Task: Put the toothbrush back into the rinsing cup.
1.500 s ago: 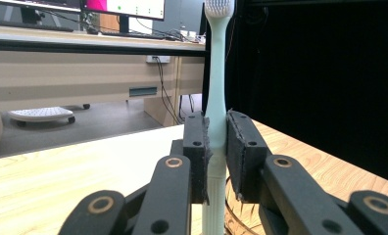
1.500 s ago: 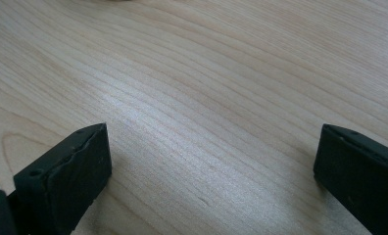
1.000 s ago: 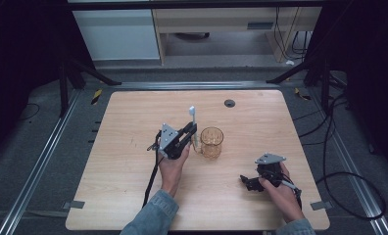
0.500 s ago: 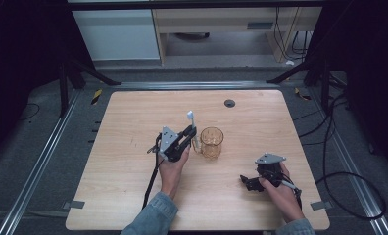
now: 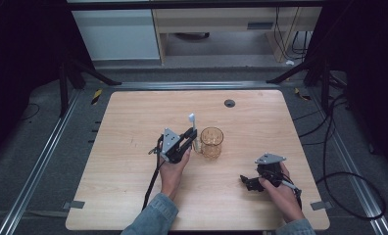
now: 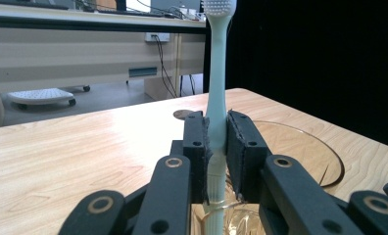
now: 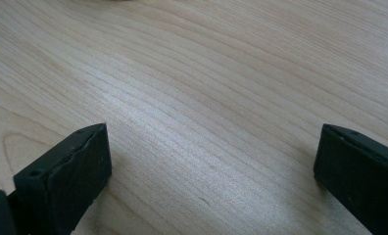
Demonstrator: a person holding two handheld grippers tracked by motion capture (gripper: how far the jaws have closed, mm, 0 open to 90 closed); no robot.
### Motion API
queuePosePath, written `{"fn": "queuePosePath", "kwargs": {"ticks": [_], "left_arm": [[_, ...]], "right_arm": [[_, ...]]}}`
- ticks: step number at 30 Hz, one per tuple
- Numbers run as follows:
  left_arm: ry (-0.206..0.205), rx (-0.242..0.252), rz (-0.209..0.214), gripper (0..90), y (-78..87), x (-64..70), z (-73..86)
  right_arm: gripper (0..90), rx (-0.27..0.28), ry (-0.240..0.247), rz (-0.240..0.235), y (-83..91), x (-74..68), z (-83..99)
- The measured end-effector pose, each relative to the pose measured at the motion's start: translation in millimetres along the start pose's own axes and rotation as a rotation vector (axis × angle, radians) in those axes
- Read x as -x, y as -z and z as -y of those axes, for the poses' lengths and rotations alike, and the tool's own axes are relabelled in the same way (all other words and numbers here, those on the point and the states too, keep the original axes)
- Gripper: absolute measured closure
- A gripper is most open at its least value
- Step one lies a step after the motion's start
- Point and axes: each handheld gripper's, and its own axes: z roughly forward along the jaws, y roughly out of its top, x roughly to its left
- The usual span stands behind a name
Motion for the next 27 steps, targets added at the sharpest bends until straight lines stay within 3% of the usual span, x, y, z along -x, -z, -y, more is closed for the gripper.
{"fn": "queuePosePath", "kwargs": {"ticks": [27], "left_arm": [[-0.005,-0.021,-0.002,78.4,2.0,1.0,5.7]], "right_arm": [[0.9,0.000,-0.001,-0.001,0.0,0.1,0.0]]}}
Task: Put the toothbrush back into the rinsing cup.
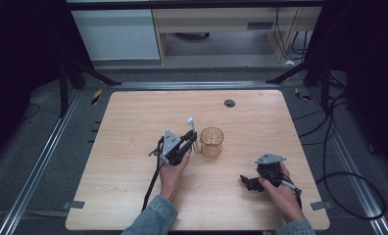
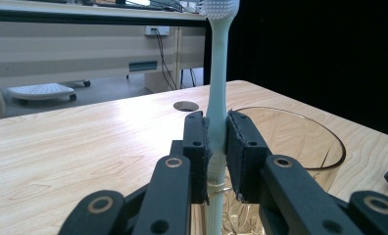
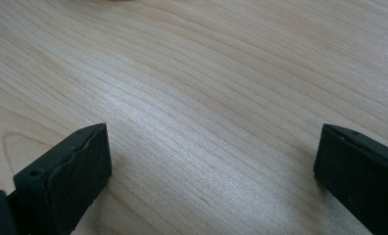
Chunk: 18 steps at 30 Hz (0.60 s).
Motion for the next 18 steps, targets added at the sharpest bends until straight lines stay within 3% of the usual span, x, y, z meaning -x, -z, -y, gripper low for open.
{"fn": "queuePosePath", "kwargs": {"ticks": [18], "left_arm": [[-0.002,-0.030,0.000,78.6,0.5,-0.7,3.4]], "right_arm": [[0.9,-0.001,-0.001,0.000,0.1,-0.1,0.0]]}}
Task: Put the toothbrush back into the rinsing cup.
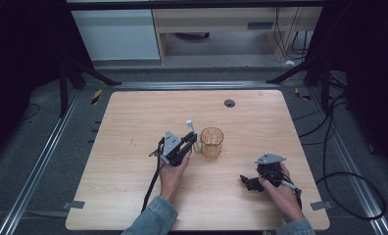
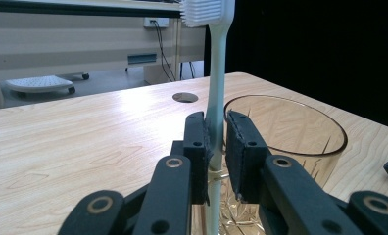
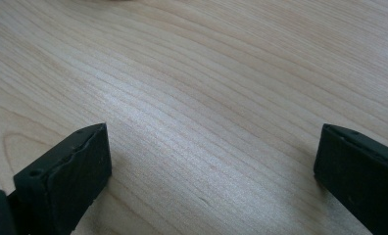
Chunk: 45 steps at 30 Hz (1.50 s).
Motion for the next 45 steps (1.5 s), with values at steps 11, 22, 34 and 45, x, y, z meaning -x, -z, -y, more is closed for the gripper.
{"fn": "queuePosePath", "kwargs": {"ticks": [11,22,34,45], "left_arm": [[-0.003,-0.006,-0.001,78.4,2.3,0.8,-1.0],[-0.012,-0.028,-0.004,73.0,7.1,-0.2,-3.1],[-0.052,-0.069,-0.005,66.1,16.7,-3.5,-10.7],[-0.108,-0.139,-0.007,55.9,30.4,-3.2,-18.0]], "right_arm": [[0.9,0.001,0.002,0.001,-0.1,0.1,0.0],[0.9,0.000,0.003,0.001,0.0,0.0,0.0],[0.9,0.000,0.002,0.000,0.0,0.0,0.0],[0.9,0.000,0.002,0.000,0.0,-0.1,0.0]]}}
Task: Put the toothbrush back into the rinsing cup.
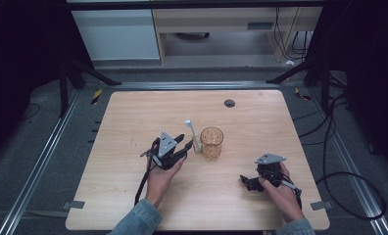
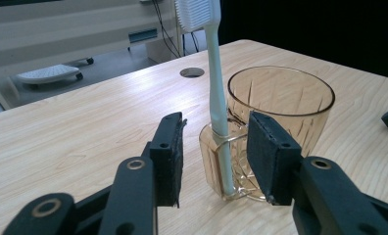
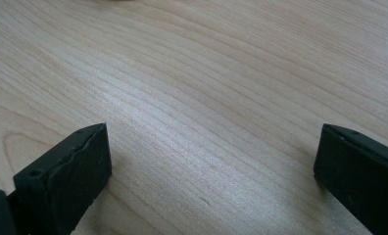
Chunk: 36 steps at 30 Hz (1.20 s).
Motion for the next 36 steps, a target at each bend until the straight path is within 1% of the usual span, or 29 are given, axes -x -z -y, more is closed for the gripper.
{"fn": "queuePosePath", "kwargs": {"ticks": [3,5,6,7,8,9,10,11,12,13,15,16,19,22,23,24,25,26,27,28,29,30,31,33,34,36], "left_arm": [[0.017,-0.008,0.002,53.9,1.3,-0.3,-0.8],[0.021,-0.029,0.007,51.5,1.8,-0.1,-1.2],[0.025,-0.055,0.012,47.5,2.1,-0.3,-1.2],[0.025,-0.055,0.012,45.3,2.1,-0.3,-1.2],[0.041,-0.079,0.011,43.3,2.9,-1.3,-1.0],[0.041,-0.079,0.011,41.4,2.9,-1.3,-1.0],[0.057,-0.102,0.016,39.7,4.0,-3.8,-1.0],[0.057,-0.102,0.016,37.9,4.0,-3.8,-1.0],[0.077,-0.120,0.033,36.1,5.2,-7.6,-1.3],[0.077,-0.120,0.033,34.3,5.2,-7.6,-1.3],[0.094,-0.133,0.048,32.7,7.3,-11.3,-2.0],[0.103,-0.148,0.056,29.8,9.2,-15.1,-2.4],[0.119,-0.181,0.068,26.6,11.6,-20.7,-2.5],[0.125,-0.203,0.068,24.4,13.4,-24.8,-2.3],[0.131,-0.216,0.052,21.8,14.4,-27.3,-2.2],[0.145,-0.234,0.013,15.5,17.0,-33.5,-1.9],[0.145,-0.234,0.013,15.0,17.0,-33.5,-1.9],[0.167,-0.235,-0.008,13.7,20.5,-40.8,-1.8],[0.167,-0.235,-0.008,12.8,20.5,-40.8,-1.8],[0.176,-0.238,-0.025,12.7,24.9,-49.4,-2.0],[0.176,-0.238,-0.025,12.5,24.9,-49.4,-2.0],[0.188,-0.237,-0.047,12.4,29.2,-57.8,-2.3],[0.188,-0.237,-0.047,12.3,29.2,-57.8,-2.3],[0.201,-0.247,-0.069,11.9,33.1,-66.4,-2.3],[0.207,-0.256,-0.072,10.6,34.8,-71.0,-2.0],[0.217,-0.259,-0.050,10.2,38.4,-79.5,-0.9]], "right_arm": [[0.9,0.001,0.000,-0.001,-0.1,0.0,0.0],[0.9,0.000,0.000,0.000,0.0,0.0,0.0],[0.9,0.000,0.000,0.000,0.0,0.0,0.0],[0.9,0.000,0.000,0.000,0.0,0.0,0.0],[0.9,0.000,0.000,0.000,0.0,0.0,0.0],[0.9,0.000,0.000,0.000,0.0,0.0,0.0],[0.9,0.000,0.000,0.000,0.0,0.0,0.0],[0.9,0.000,0.000,0.000,0.0,0.0,0.0],[0.9,0.000,0.000,0.000,0.0,0.0,0.0],[0.9,0.000,0.000,0.000,0.0,0.0,0.0],[0.9,0.000,0.000,0.000,0.0,0.0,0.0],[0.9,0.000,0.000,0.000,0.0,0.0,0.0],[0.9,0.000,0.000,0.000,-0.1,0.1,0.0],[0.9,0.000,0.000,0.000,0.0,0.1,0.0],[0.8,0.000,0.000,-0.001,-0.1,0.2,0.0],[0.8,0.000,-0.001,-0.001,-0.1,0.2,0.0],[0.8,0.000,-0.001,-0.001,-0.1,0.2,0.0],[0.8,0.000,-0.001,-0.001,-0.1,0.2,0.0],[0.8,0.000,0.000,-0.001,-0.1,0.3,0.0],[0.8,0.000,-0.001,-0.001,-0.1,0.2,0.0],[0.8,-0.001,0.002,-0.001,-0.1,0.5,0.0],[0.8,-0.001,0.002,-0.002,-0.1,0.5,0.0],[0.8,-0.001,0.002,-0.002,-0.1,0.5,0.0],[0.8,-0.001,0.002,-0.002,-0.1,0.6,0.0],[0.8,-0.001,0.001,-0.002,-0.1,0.4,0.0],[0.8,-0.001,0.001,-0.001,-0.1,0.5,0.0]]}}
